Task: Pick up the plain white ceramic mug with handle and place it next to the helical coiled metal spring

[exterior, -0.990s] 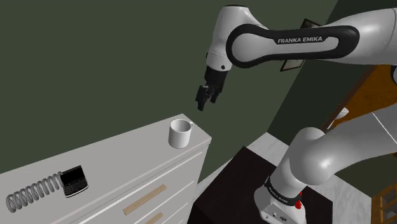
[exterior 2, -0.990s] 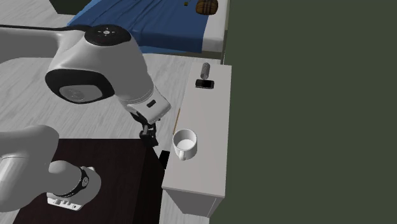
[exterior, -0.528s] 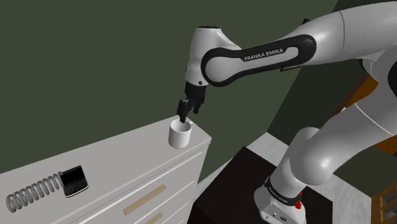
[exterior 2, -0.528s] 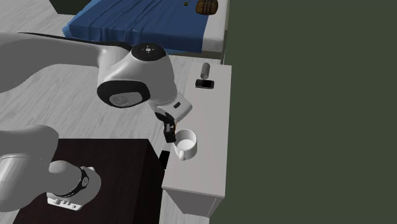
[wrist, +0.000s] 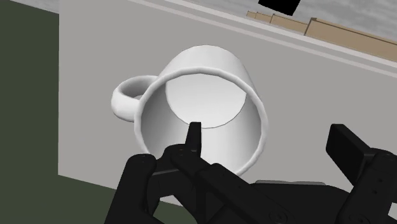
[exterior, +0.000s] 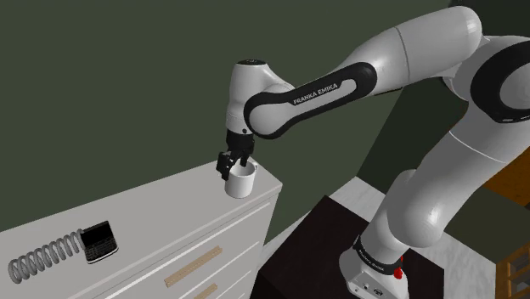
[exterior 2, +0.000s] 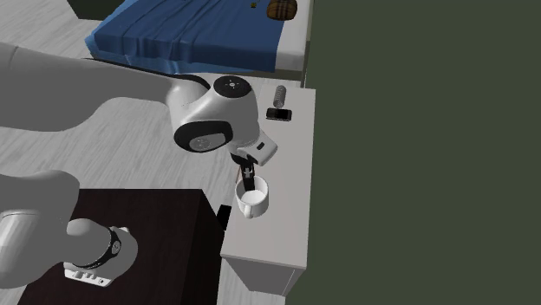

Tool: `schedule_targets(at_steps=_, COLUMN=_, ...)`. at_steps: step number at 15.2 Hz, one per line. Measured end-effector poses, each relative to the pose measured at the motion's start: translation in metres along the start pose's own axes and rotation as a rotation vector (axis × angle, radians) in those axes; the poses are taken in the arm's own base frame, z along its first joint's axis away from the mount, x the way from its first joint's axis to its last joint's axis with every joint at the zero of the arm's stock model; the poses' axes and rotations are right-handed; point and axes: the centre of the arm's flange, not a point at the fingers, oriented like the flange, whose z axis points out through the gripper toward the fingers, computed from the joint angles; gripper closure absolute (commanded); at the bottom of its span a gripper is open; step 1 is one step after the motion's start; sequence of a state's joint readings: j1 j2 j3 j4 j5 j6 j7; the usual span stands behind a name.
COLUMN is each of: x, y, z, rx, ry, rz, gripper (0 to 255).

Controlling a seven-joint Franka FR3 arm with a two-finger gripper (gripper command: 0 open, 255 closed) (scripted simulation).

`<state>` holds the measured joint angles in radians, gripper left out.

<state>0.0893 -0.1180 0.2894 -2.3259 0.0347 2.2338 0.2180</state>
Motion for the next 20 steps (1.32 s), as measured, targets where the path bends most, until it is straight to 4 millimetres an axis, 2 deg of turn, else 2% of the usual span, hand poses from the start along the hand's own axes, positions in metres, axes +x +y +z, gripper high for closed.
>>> schedule_targets(at_steps=5, x=0.001, y=-0.001, z=0.025, rx=0.0, ry=0.0, rz=-0.001, gripper=0)
schedule_targets(at_steps=11, x=0.001, y=-0.001, z=0.03, rx=0.0, ry=0.0, rz=-0.001, gripper=0)
schedule_targets(at_steps=12, x=0.001, y=-0.001, z=0.03, rx=0.0, ry=0.0, rz=-0.001, gripper=255)
schedule_targets(at_steps=20, x=0.001, y=-0.001, z=0.029, rx=0.0, ry=0.001, rz=-0.001, gripper=255)
